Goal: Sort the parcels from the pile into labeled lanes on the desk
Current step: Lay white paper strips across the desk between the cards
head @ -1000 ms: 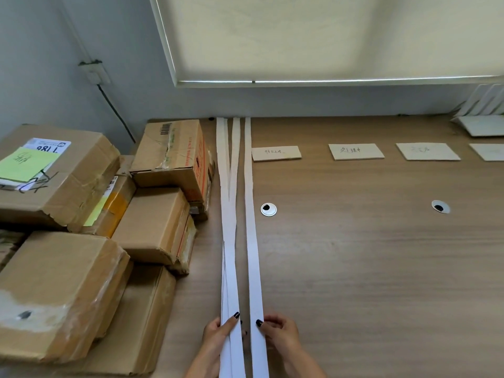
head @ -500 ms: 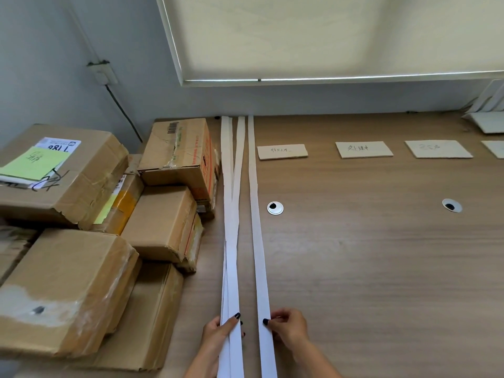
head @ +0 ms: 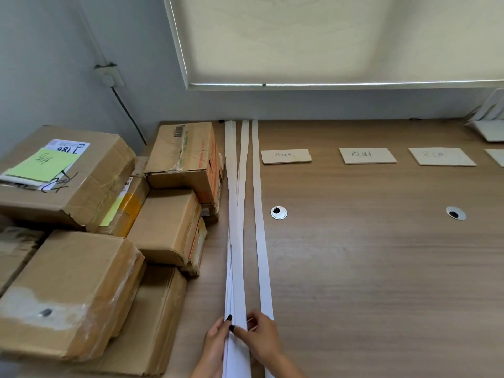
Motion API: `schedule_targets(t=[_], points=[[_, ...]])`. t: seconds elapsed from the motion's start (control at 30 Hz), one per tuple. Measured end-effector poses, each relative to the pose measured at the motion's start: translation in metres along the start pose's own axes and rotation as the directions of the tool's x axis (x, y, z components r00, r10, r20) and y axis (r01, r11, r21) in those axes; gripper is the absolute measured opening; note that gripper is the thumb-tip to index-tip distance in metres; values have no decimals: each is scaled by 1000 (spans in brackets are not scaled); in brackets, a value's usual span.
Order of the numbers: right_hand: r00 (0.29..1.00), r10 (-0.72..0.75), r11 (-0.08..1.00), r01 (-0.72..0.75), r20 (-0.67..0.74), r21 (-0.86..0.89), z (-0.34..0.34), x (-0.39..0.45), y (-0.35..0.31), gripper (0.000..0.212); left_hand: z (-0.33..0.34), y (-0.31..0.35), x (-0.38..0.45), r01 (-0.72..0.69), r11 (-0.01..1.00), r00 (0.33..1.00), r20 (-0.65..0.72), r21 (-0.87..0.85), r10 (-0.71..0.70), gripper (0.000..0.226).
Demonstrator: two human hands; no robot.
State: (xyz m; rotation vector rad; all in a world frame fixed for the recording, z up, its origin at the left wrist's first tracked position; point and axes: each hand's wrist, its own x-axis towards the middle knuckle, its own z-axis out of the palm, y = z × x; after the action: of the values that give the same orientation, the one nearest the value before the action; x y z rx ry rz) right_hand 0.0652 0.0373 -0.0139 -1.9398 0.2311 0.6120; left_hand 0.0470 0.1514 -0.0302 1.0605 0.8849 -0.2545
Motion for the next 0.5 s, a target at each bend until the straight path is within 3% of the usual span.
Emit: schedule_targets(t=[0.23,0.5], points=[[995,38,997,-31,-91,77,-6,-5,1,17,3,0,-3,-83,989,995,-54,122,90,21],[997,2,988,10,-81,152,-21,-18,6,16,14,-8,-18,-159,984,982,-90,84,166,16]])
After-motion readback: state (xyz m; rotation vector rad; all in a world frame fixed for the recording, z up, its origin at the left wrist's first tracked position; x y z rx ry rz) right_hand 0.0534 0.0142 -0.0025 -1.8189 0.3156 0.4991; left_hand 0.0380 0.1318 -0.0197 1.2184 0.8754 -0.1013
